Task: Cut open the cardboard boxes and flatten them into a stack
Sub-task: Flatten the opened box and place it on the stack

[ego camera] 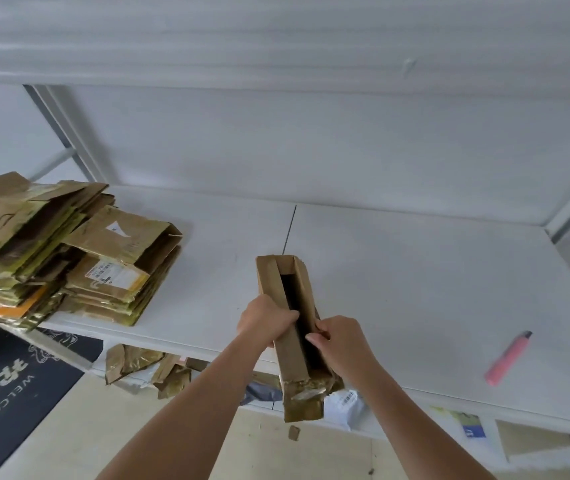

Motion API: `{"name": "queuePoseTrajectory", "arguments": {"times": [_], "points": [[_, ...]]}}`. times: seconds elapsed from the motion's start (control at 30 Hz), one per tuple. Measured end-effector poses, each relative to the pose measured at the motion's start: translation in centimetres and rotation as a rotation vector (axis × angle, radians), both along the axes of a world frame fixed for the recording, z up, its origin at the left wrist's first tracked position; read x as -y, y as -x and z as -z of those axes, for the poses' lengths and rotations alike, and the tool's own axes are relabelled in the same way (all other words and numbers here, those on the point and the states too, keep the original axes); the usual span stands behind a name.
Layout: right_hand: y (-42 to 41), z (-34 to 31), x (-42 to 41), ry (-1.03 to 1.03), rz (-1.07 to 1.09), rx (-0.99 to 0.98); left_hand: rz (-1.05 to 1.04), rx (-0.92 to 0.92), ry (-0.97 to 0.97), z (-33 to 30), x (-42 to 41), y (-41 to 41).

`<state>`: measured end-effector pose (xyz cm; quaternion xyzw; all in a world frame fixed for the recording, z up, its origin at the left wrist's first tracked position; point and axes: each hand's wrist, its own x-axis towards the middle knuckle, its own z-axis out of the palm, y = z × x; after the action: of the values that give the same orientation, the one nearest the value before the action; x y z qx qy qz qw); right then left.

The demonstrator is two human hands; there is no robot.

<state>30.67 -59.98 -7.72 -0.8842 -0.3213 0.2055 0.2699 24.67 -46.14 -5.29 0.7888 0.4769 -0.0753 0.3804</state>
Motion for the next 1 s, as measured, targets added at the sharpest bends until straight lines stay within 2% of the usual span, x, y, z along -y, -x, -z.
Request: {"name": "queuePoseTrajectory", "arguments": {"times": [0.1, 0.23, 0.4, 0.5, 0.6, 0.73, 0.8, 0.9, 1.0], "points": [[0.0, 0.2, 0.1, -0.018, 0.026, -0.035, 0.003, 0.025, 0.049, 0.2, -0.1, 0.0], [-0.3, 0.5, 0.4, -0.031, 0.041, -0.104, -0.117, 0.180, 0.399, -0.4, -1.4, 1.1], [0.0, 0.0, 0.8, -0.027, -0.007, -0.025, -0.184, 0.416, 0.775, -0.4, -3.2, 5.0], [-0.5, -1.0, 0.8, -0.076, -0.022, 0.013, -0.160, 0.503, 0.865, 0.0, -4.1, 6.5], [-1.4, -3.3, -0.4, -0.086, -0.035, 0.147, -0.294, 0.631, 0.884, -0.5, -4.3, 6.6], [-2.1, -7.7, -2.0, 0.012, -0.171, 0.492, -0.668, 0.823, 0.763, -1.8, -4.9, 6.2], [-2.2, -8.1, -2.4, 0.039, -0.266, 0.584, -0.789, 0.739, 0.604, -1.0, -5.3, 6.6], [-1.9, -4.8, -1.6, 0.083, -0.379, 0.557, -0.672, 0.407, 0.285, 1.2, -5.0, 8.3], [-1.3, -1.3, 0.0, 0.074, -0.398, 0.408, -0.424, 0.281, 0.139, 3.4, -4.4, 9.6]]}}
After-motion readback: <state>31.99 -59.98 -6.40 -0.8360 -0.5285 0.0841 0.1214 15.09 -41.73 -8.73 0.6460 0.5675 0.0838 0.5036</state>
